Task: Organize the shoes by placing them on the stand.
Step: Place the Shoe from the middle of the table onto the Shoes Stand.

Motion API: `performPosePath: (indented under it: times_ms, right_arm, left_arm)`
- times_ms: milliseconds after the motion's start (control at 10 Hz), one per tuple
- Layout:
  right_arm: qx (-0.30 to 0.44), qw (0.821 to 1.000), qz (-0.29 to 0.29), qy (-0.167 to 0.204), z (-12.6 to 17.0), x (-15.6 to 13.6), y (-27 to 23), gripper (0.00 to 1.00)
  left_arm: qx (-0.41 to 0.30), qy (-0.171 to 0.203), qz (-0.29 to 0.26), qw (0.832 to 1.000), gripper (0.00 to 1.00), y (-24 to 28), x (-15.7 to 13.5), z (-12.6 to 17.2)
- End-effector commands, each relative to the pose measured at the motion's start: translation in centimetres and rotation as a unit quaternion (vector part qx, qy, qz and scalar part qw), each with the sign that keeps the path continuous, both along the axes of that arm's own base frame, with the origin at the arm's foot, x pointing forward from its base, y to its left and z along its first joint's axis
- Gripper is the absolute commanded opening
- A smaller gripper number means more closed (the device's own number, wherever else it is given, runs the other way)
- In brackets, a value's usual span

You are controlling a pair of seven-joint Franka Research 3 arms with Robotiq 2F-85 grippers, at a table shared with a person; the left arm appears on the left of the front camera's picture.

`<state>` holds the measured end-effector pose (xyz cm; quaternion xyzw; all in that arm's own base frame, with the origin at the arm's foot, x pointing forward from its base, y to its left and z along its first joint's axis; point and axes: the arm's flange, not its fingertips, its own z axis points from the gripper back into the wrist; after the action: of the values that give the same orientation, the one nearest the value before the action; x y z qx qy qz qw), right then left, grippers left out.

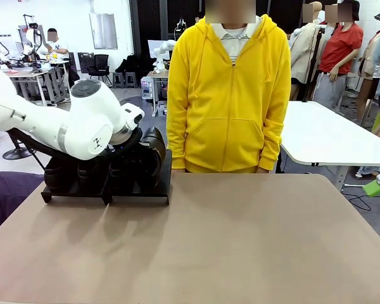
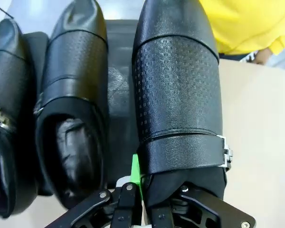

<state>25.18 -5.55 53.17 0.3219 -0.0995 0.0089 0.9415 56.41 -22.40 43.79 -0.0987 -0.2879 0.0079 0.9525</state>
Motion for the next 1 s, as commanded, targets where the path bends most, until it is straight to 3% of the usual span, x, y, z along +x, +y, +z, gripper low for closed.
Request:
performPosePath:
  times_ms: [0, 900]
  right_arm:
    - [0.014, 1.000, 0.006, -0.004, 0.3, 0.1, 0.0, 1.00]
    - [0.014, 1.000, 0.006, -0.004, 0.3, 0.1, 0.0, 1.00]
  left_arm:
    - [-0.003, -0.013, -0.015, 1.000, 0.00, 0.2, 1.7, 0.7]
    - [0.006, 0.024, 0.018, 1.000, 0.00, 0.1, 6.5, -1.6]
